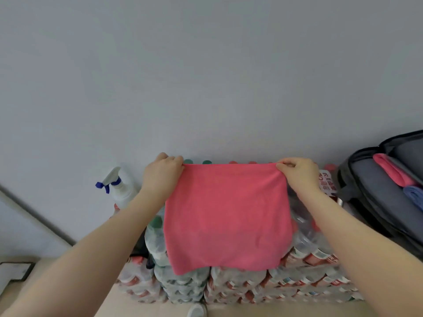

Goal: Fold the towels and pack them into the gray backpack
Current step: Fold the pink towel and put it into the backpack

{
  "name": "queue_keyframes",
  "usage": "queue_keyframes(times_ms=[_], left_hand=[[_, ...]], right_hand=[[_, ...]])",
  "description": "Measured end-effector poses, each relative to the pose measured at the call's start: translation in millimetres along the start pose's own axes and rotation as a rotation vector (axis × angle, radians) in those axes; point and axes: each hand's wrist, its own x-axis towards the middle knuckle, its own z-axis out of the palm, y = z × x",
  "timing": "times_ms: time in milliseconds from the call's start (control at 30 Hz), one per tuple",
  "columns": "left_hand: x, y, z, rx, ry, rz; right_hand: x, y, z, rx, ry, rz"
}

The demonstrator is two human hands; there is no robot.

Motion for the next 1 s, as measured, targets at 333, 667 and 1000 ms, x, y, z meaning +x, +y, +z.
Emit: queue_keyframes(times_ms=[333, 667, 1000], left_hand=[[61.0, -24.6, 54.1, -0.033, -0.151, 0.100], [19.5, 7.5, 70.2, -0.108, -0.512, 0.252], [-7.0, -5.5, 51.1, -0.115, -0.387, -0.056]], right_hand=[[49.5, -7.3, 52.6, -0.205, -0.041, 0.117], [-18.2, -29.0, 106.7, -0.593, -0.591, -0.417], [-18.8, 28.6, 41.0, -0.685, -0.512, -0.093]])
